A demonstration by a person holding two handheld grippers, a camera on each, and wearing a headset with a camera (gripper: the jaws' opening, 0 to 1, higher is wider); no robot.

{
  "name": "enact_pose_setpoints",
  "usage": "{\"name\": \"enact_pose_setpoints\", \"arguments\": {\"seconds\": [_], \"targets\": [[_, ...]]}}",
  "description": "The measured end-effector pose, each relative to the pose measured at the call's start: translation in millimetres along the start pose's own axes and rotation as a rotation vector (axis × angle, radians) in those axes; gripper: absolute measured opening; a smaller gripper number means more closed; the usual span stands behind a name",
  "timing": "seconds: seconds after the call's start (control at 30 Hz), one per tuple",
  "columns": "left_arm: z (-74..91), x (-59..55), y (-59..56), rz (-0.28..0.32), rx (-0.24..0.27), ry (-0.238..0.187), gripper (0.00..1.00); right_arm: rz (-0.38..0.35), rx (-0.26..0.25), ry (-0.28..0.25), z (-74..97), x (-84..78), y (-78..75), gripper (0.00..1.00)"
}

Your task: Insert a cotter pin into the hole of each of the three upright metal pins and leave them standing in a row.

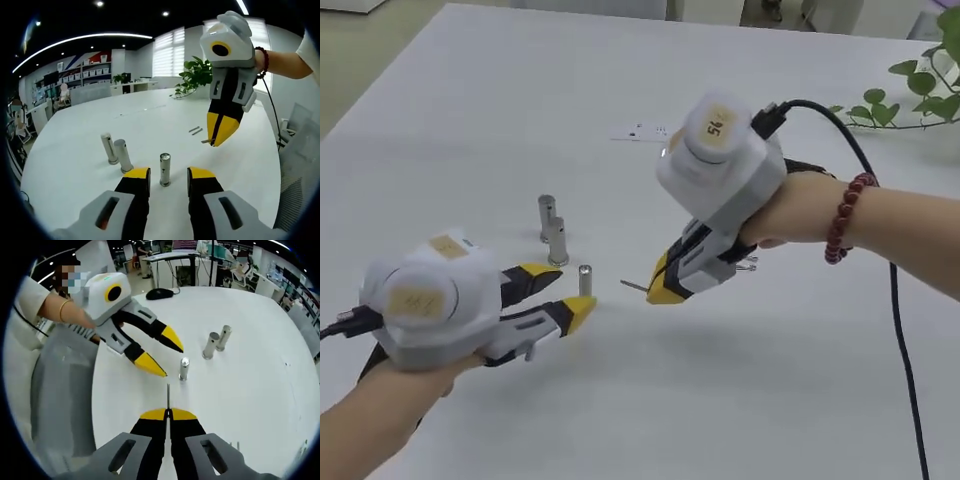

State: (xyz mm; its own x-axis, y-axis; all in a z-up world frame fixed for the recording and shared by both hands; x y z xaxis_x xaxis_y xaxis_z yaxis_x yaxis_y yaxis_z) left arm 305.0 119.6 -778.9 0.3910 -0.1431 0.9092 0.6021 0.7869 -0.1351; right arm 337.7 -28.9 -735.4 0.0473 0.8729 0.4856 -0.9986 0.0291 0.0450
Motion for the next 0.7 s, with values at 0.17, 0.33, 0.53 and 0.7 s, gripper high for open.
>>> {"name": "enact_pose_setpoints", "arguments": {"seconds": [0.17,0.33,0.53,0.7], "targets": [[-7.5,-2.3,3.3,0.016,0.005,0.0,0.26,-0.027,0.007,0.011,-5.6,0.4,-5.4,0.03],[-14.3,-6.5,3.5,0.019,0.01,0.009,0.23,-0.04,0.004,0.017,-9.9,1.4,-10.0,0.03],[-20.6,-10.3,4.0,0.029,0.013,0.008,0.2,-0.046,0.003,0.029,-16.6,4.0,-14.6,0.03],[-24.8,-11.7,6.7,0.04,0.021,0.007,0.17,-0.053,0.008,0.036,-20.2,6.3,-15.8,0.03]]}}
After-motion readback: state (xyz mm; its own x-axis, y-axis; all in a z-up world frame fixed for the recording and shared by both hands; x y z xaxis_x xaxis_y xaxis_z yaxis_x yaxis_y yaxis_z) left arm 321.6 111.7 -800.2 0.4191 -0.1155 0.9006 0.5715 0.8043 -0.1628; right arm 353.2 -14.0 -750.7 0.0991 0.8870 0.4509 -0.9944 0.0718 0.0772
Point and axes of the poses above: the centre of the closed fingertips' face, and the gripper's own axes: z roughly backward along the fingers, y roughly to its left, x roughly out of its top, the point moved 8 cm from there along z, roughly backward along the fingers, and after that the axes turned 6 degrees about z, right-handed, at the moved point
